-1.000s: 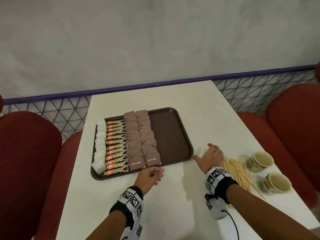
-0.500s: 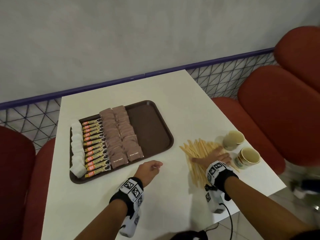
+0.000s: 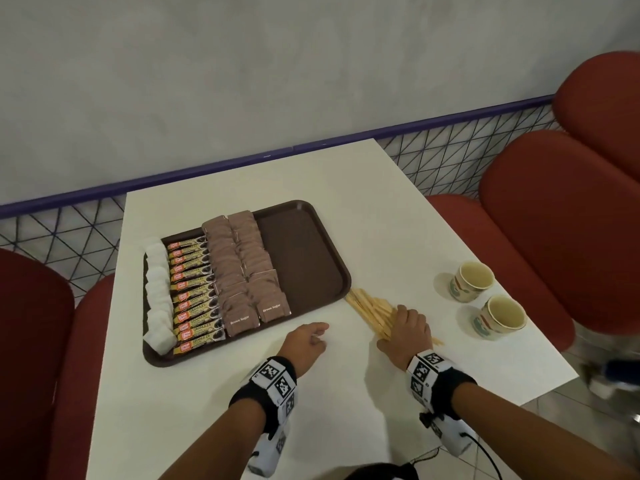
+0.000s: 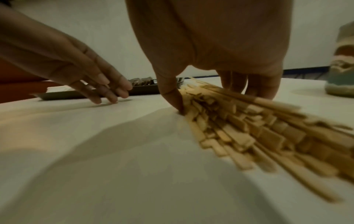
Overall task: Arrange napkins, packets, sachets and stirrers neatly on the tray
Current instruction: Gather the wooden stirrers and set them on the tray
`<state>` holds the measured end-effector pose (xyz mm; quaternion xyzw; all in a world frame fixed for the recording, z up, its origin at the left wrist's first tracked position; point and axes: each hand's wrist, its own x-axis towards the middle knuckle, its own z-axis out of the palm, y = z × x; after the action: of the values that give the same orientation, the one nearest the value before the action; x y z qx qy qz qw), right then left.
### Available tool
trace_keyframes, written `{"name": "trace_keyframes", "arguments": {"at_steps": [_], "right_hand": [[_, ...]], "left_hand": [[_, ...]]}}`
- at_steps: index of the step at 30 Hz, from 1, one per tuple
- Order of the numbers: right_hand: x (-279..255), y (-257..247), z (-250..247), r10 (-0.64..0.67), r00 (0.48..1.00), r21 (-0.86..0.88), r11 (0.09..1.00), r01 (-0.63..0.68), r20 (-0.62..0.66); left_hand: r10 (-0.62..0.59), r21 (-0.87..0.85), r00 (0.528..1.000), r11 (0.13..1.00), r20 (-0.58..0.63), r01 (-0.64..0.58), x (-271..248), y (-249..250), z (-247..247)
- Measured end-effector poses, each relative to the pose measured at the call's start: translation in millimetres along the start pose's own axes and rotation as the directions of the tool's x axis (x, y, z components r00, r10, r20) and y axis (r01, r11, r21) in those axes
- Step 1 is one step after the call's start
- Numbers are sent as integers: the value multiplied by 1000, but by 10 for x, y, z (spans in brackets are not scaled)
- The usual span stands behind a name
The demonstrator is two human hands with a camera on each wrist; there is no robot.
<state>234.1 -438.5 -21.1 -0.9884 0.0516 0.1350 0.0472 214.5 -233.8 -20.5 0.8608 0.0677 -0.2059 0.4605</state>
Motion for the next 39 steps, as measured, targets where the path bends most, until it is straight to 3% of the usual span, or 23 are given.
{"name": "trace_keyframes", "arguments": {"at_steps": [11, 17, 25, 28, 33, 39], "right_hand": [[-40, -97, -21, -248, 967, -195, 947, 255, 62], [-18, -296, -56, -389, 909, -118, 906, 406, 149], [-2, -585, -34, -447, 877, -160, 866, 473, 174], [-11, -608, -22, -454, 875, -187, 857, 480, 169], [-9, -612, -4, -475, 859, -200, 838, 508, 192], [8, -608, 4, -489, 848, -212, 823, 526, 207]], "left_hand": [[-64, 70, 997, 996, 37, 61, -51, 125, 27], [-78, 61, 996, 995, 50, 75, -69, 219, 80], [-34, -22, 998, 999, -45, 33, -113, 159, -7], [25, 109, 998, 994, -61, -18, -145, 56, -74], [-33, 422, 997, 907, 64, 3, -259, -92, -72], [25, 529, 999, 848, 27, -36, -298, -143, -11]]}}
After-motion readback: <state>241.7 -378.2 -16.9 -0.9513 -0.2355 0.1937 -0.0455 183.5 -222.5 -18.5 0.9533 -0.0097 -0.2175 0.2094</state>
